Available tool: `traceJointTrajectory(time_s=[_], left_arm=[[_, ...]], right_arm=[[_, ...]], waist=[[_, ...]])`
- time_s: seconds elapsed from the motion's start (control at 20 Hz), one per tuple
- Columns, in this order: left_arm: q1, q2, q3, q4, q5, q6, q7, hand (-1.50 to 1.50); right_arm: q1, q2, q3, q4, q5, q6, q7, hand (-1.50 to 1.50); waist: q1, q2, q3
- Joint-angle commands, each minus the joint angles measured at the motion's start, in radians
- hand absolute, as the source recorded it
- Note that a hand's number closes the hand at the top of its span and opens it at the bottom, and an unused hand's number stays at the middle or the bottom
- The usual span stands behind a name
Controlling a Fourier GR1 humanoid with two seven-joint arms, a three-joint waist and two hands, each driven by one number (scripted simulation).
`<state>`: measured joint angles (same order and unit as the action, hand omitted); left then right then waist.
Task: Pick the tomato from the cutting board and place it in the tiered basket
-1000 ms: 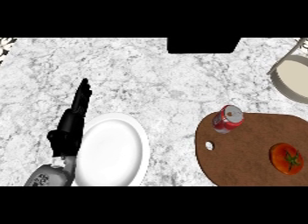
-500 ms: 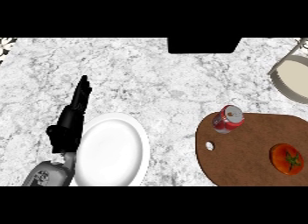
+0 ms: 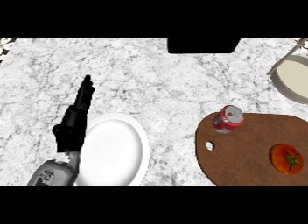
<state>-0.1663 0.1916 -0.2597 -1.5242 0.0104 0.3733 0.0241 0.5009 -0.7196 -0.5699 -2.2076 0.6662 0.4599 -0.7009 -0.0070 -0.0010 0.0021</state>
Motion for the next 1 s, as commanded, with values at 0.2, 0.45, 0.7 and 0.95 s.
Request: traceJointTrajectory(time_s=[0.2, 0.45, 0.7, 0.95], left_arm=[[0.012, -0.014, 0.047, 0.01, 0.0, -0.054, -0.022, 0.0], [0.0, -0.017, 0.051, -0.027, -0.036, -0.06, 0.023, 0.0], [0.038, -0.043, 0.034, -0.045, -0.063, -0.062, -0.003, 0.0], [0.036, -0.042, 0.075, -0.013, -0.044, -0.099, -0.007, 0.0]], right_arm=[[-0.091, 0.037, 0.028, 0.176, 0.125, -0.046, -0.109, -1.5], [-0.109, 0.078, 0.093, 0.232, 0.201, -0.062, -0.105, -1.5], [-0.193, 0.075, 0.156, 0.343, 0.246, -0.071, -0.102, -1.5], [-0.224, 0.077, 0.182, 0.386, 0.246, -0.083, -0.139, -1.5]], waist=[[0.005, 0.001, -0.002], [0.004, 0.001, -0.002], [0.009, 0.001, -0.002], [0.008, 0.001, -0.002]])
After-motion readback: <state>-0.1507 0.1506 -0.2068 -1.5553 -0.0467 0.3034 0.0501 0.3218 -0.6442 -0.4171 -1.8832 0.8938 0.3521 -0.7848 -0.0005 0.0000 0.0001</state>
